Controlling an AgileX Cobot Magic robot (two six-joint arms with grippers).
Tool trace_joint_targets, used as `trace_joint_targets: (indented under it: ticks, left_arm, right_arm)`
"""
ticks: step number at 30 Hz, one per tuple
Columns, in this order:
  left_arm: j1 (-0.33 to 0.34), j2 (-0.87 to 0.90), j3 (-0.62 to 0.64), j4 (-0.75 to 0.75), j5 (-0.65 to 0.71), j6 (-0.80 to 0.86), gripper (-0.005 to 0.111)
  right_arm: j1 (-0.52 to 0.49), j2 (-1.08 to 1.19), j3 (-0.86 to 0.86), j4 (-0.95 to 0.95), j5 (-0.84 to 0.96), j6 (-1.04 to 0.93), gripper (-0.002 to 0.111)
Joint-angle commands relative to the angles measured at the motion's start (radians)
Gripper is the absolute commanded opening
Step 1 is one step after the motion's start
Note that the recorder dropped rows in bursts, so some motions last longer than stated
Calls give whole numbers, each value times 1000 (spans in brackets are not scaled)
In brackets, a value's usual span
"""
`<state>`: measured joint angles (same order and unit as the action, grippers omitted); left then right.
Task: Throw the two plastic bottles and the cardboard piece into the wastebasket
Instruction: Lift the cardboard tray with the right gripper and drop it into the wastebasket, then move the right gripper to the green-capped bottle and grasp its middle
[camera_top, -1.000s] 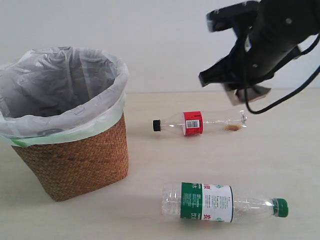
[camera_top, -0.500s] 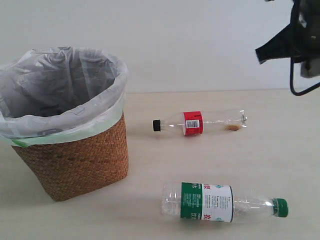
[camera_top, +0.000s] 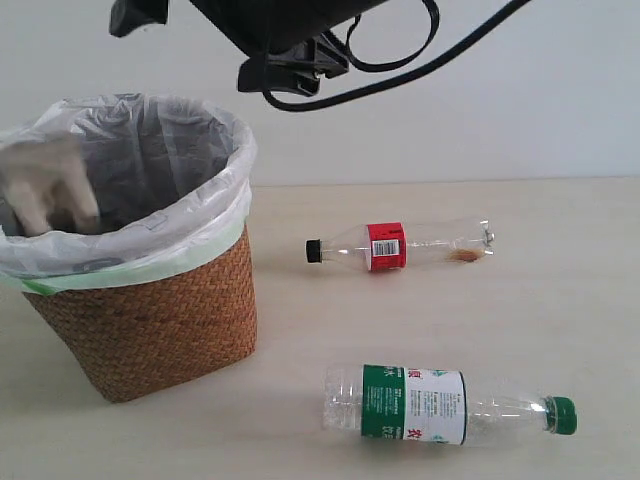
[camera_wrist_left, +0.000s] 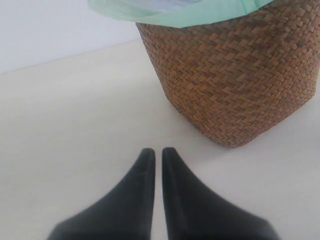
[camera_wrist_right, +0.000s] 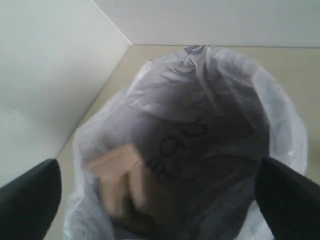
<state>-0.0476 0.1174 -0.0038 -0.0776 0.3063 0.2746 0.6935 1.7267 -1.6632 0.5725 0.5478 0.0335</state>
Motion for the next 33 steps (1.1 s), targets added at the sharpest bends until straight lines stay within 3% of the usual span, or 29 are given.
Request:
trace_joint_targets:
  ticks: [1, 9, 13, 17, 20, 23, 26, 33]
  left_arm:
    - [3, -6, 4, -8, -11, -9, 4]
    - [3, -6, 4, -8, -11, -9, 4]
    - [3, -6, 4, -8, -11, -9, 4]
    - [3, -6, 4, -8, -11, -9, 4]
    - [3, -6, 4, -8, -11, -9, 4]
    - [3, -6, 4, -8, -11, -9, 4]
    - [3, -6, 4, -8, -11, -9, 4]
    - [3, -6, 4, -8, -11, -9, 4]
  right_arm:
    - [2, -7, -15, -111, 47, 86, 94]
    - [2, -9, -15, -316, 183, 183, 94]
    - [2, -9, -15, -539, 334, 303, 94]
    - [2, -9, -15, -688, 514, 304, 94]
    - [2, -9, -15, -766, 652, 247, 94]
    - [2, -9, -15, -766, 673, 134, 94]
    - [2, -9, 11, -658, 673, -22, 94]
    - [4, -7, 238, -616, 673, -276, 94]
